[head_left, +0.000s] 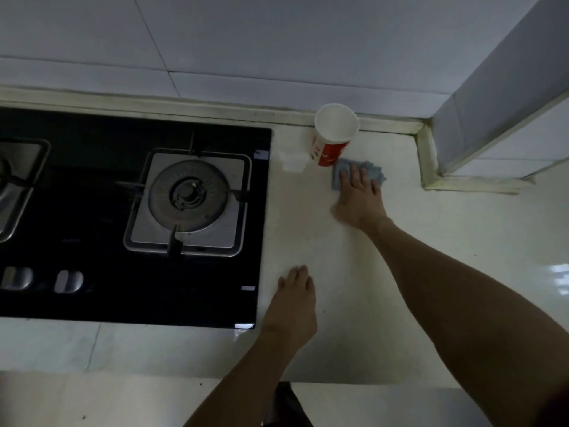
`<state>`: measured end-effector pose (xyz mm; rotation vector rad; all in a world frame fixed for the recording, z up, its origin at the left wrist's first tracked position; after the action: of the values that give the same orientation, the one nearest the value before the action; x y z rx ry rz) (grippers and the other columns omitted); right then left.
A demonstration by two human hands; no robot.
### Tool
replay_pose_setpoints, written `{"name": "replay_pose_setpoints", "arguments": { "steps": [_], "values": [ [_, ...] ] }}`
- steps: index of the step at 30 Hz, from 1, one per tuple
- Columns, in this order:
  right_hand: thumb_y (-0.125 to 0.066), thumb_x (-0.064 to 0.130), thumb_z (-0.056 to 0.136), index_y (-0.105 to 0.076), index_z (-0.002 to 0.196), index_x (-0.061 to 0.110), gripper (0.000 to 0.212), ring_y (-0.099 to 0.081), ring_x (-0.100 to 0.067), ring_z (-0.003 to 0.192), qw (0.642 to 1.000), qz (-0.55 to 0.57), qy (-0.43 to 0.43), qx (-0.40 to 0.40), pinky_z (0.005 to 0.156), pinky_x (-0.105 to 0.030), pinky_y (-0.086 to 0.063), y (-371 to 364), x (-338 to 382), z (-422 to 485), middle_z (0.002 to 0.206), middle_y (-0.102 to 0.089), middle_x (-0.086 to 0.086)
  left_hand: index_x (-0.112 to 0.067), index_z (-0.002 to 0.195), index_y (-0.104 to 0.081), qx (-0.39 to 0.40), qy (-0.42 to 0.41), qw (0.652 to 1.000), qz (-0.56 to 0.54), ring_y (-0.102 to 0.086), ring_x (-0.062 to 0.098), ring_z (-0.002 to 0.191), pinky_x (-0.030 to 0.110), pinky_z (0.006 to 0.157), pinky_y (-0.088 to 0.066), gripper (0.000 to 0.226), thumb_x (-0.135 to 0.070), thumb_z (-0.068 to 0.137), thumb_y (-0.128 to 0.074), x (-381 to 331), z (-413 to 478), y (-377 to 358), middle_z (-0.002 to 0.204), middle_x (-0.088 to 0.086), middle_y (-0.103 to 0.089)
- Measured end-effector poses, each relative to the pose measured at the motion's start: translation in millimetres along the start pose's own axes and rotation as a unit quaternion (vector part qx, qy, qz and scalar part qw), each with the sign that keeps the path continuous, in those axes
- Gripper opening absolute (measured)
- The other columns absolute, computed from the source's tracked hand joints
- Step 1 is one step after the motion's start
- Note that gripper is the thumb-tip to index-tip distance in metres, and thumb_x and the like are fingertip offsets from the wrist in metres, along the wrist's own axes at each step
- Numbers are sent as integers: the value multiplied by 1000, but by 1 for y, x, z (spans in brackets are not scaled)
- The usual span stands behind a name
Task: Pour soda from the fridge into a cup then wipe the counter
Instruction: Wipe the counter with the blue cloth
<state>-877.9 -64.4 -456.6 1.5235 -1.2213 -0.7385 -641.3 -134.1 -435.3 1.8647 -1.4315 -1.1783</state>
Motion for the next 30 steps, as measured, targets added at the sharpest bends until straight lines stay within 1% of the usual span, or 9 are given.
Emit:
{"name": "replay_pose_setpoints", "arguments": {
  "steps": [6, 8, 10, 11, 14, 17, 22, 27, 30],
  "values": [
    [-56, 42, 85, -4, 155, 17, 91, 14, -29, 148, 1000, 17, -4, 17, 119, -50, 4, -13, 17, -34, 163, 5, -9, -3, 152, -22, 6, -30, 1000, 6, -5, 25, 151, 36, 123, -14, 67, -18, 92, -49, 7, -10, -1, 164, 10, -6],
    [-56, 39, 85, -3, 155, 16, 90, 15, -28, 148, 1000, 18, 10, 8, 119, -50, 6, -23, 35, -61, 163, 6, -9, 0, 132, -56, -36, -56, 997, 47, -38, 23, 141, 30, 118, -29, 65, -31, 76, -69, 6, -19, 5, 149, 16, -43],
    [-54, 37, 85, -3, 155, 16, 89, 15, -28, 148, 999, 19, 24, 8, 120, -50, 6, -34, 54, -90, 163, 7, -9, -7, 90, -79, -28, -68, 992, 107, -68, 17, 108, 27, 100, -47, 58, -42, 45, -86, 4, -34, 6, 108, 8, -74],
    [-53, 36, 85, -2, 155, 15, 89, 15, -28, 148, 999, 22, 29, 14, 120, -49, 6, -39, 63, -104, 163, 7, -9, -7, 86, -79, -38, -75, 988, 132, -68, 18, 106, 28, 100, -47, 55, -43, 45, -86, 6, -42, 4, 104, 8, -75],
    [-52, 35, 86, -2, 155, 15, 87, 14, -28, 149, 999, 21, 41, 28, 120, -49, 4, -53, 93, -143, 163, 8, -8, 2, 129, -54, -47, -44, 988, 138, -33, 30, 141, 40, 120, -21, 51, -31, 89, -57, 28, -65, -5, 148, 21, -41],
    [-51, 32, 86, -4, 155, 14, 85, 13, -28, 149, 998, 28, 54, 32, 120, -49, 5, -62, 124, -179, 163, 8, -9, 0, 142, -36, -78, -17, 993, 92, -16, 28, 147, 38, 122, -12, 53, -22, 96, -47, 50, -89, -2, 159, 17, -18],
    [-47, 36, 90, -1, 155, 14, 82, 13, -28, 149, 996, 16, 64, 52, 120, -49, 2, -82, 158, -223, 162, 8, -10, 1, 149, -23, -76, -25, 995, 58, -18, 27, 146, 33, 120, -18, 64, -18, 94, -51, 70, -119, -3, 158, 15, -19],
    [-41, 43, 91, -2, 155, 14, 81, 12, -29, 149, 996, 5, 60, 60, 120, -48, 2, -87, 160, -223, 162, 7, -10, -2, 140, -41, -48, -45, 997, 42, -29, 27, 139, 34, 115, -29, 51, -17, 93, -52, 74, -115, -4, 152, 15, -32],
    [-22, 56, 77, -2, 155, 13, 91, 11, -29, 149, 996, -8, 69, 62, 120, -48, 2, -79, 159, -204, 162, 7, -11, -5, 126, -51, -53, -36, 997, 35, -41, 26, 125, 34, 103, -42, 35, -17, 93, -50, 75, -101, 5, 133, 12, -49]
  ]
}}
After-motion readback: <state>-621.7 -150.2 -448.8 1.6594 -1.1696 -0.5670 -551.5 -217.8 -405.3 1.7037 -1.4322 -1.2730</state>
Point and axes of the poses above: each hand's wrist, its own z-axis towards the middle knuckle, its own y-axis out of the back of the hand, x = y × z, the point moved 9 cm from there along z, towards the middle knuckle
